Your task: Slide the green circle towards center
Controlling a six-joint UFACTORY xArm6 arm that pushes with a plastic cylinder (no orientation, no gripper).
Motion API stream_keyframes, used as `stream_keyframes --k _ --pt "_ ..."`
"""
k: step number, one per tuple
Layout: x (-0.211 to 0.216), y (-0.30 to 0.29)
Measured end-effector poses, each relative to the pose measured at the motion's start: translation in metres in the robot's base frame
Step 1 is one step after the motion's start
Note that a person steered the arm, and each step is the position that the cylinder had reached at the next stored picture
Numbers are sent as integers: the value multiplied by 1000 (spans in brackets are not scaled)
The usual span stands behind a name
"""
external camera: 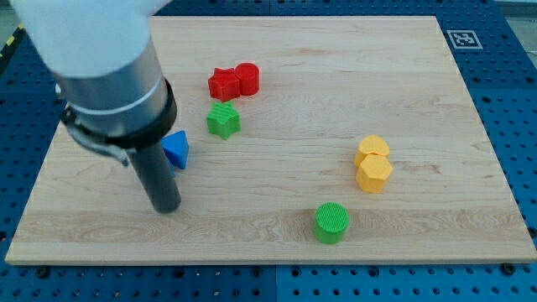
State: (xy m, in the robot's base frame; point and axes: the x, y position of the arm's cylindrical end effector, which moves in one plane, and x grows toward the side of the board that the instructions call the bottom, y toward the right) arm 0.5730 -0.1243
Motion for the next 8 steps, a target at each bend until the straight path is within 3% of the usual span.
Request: stream_keyframes --k 1,3,5,7,8 --pt "27 23" --pt "35 100" --pt "-31 95" --pt "19 98" --pt "40 142"
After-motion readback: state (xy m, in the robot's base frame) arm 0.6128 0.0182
